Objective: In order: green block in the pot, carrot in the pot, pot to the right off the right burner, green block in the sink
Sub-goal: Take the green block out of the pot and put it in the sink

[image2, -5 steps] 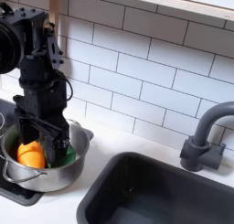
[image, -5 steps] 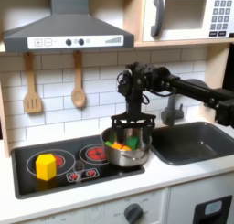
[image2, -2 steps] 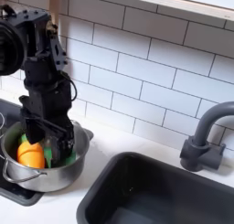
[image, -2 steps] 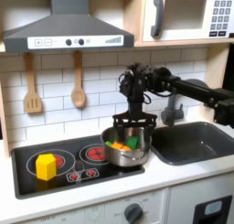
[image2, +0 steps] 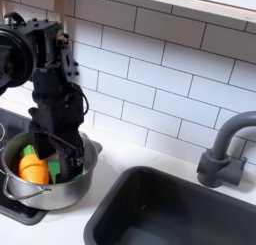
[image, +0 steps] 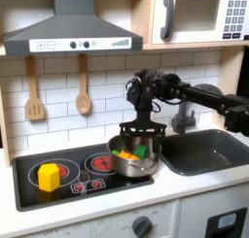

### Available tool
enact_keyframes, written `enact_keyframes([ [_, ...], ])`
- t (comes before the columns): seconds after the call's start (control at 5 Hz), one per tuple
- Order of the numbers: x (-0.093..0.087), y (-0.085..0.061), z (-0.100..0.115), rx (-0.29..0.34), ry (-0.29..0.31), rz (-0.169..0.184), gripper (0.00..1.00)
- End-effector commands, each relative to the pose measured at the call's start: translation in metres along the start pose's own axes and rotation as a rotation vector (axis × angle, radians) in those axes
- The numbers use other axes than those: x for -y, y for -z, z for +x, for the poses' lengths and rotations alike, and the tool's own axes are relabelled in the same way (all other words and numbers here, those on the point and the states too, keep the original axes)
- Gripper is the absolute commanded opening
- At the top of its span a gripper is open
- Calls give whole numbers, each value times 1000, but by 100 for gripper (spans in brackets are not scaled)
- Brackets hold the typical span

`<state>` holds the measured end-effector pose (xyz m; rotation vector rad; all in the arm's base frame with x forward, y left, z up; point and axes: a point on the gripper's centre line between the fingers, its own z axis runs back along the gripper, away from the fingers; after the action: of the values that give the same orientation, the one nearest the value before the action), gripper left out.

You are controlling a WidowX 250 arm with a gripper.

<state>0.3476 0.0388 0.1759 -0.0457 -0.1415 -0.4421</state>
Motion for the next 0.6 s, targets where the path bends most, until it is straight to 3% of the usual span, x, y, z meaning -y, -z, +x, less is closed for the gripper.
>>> enact_keyframes([
  [0.0, -10, 12, 2, -14, 9, -7, 100],
  [0.4, -12, 24, 3, -30, 30, -19, 100],
])
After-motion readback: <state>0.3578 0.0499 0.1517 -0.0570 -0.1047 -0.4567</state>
